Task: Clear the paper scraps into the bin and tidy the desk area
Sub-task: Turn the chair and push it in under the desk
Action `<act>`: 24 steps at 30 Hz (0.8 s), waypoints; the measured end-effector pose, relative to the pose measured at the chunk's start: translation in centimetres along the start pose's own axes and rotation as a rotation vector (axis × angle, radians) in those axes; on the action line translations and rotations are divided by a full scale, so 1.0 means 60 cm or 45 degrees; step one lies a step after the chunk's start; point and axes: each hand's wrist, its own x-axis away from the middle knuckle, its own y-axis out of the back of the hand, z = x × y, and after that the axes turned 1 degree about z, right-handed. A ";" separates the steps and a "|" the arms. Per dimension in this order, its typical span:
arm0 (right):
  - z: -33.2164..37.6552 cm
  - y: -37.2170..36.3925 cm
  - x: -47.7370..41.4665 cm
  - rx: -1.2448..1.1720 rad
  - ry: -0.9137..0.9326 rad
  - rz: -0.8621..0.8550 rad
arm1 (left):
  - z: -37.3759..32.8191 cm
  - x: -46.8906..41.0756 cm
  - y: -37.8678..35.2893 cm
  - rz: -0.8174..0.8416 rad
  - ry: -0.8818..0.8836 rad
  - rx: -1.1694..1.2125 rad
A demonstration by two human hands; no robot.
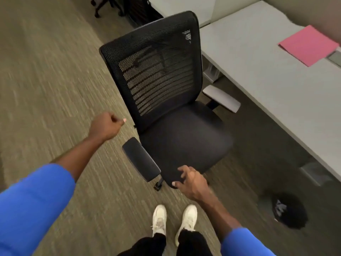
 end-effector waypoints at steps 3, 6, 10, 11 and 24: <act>0.048 -0.034 -0.035 0.036 0.057 -0.024 | -0.025 -0.083 0.054 -0.163 0.029 0.183; 0.086 -0.069 -0.077 0.084 0.114 -0.026 | -0.052 -0.145 0.091 -0.136 0.024 0.427; 0.115 -0.115 -0.128 0.207 0.160 -0.051 | -0.082 -0.210 0.107 -0.080 -0.191 0.653; 0.120 -0.127 -0.138 0.246 0.176 -0.057 | -0.085 -0.225 0.104 -0.059 -0.201 0.718; 0.151 -0.218 -0.177 0.388 0.084 -0.063 | -0.096 -0.254 0.089 -0.046 -0.230 0.619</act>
